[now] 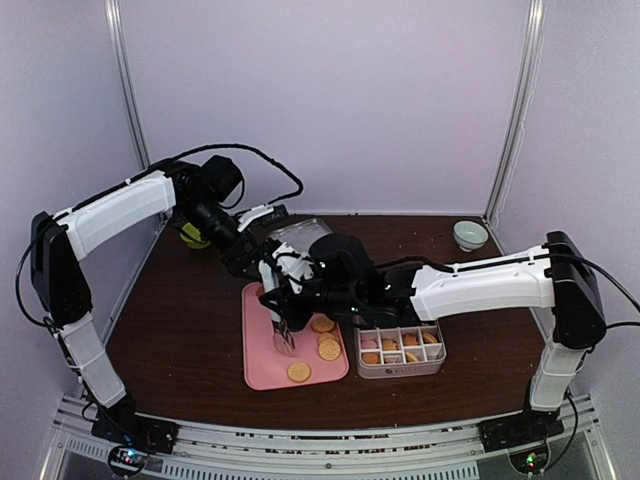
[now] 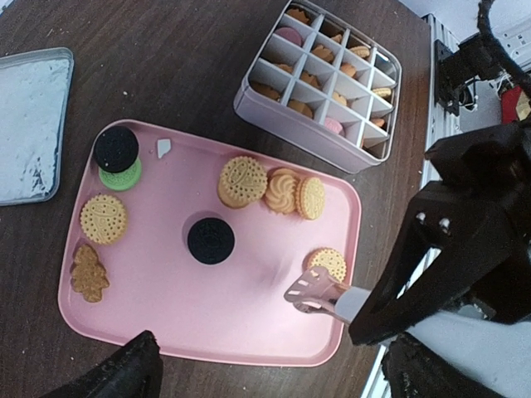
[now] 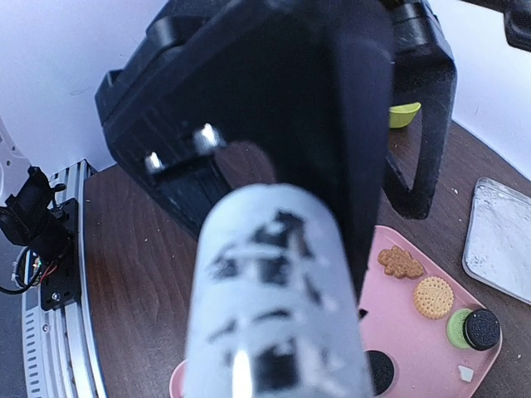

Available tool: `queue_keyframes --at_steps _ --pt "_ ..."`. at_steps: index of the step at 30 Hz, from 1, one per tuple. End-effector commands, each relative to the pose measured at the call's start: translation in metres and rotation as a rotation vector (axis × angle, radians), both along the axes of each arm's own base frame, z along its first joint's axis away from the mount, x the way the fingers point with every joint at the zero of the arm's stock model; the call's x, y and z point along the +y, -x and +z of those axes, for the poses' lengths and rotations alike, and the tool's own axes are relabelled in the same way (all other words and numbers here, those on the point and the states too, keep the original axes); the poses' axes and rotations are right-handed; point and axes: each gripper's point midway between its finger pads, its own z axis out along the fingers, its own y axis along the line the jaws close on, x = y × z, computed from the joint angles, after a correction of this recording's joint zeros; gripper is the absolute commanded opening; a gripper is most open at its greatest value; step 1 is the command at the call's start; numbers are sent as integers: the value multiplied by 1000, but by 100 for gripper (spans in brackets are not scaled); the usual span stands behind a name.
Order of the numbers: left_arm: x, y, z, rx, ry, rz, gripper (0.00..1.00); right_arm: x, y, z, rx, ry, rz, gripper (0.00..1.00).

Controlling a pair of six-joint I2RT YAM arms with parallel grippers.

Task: Pack the cookies
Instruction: Pick up the fake cookies from the plate.

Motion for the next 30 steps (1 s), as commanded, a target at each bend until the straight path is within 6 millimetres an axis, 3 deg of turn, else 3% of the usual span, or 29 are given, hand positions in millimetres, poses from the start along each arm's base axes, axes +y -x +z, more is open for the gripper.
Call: queue_keyframes --at_steps 1,6,14,21,30 --pt "12 0 -9 -32 -86 -7 98 -13 2 19 -61 -20 -32 28" --pt "37 -15 -7 -92 -137 79 98 -28 10 21 -82 -55 -46 26" --pt "74 -24 1 -108 -155 192 98 -20 13 27 -76 -121 -46 28" --pt "83 -18 -1 -120 -168 197 98 -16 15 29 -79 -138 -40 33" --pt "91 -13 -4 -120 -184 192 98 -6 18 9 -84 -121 -32 35"
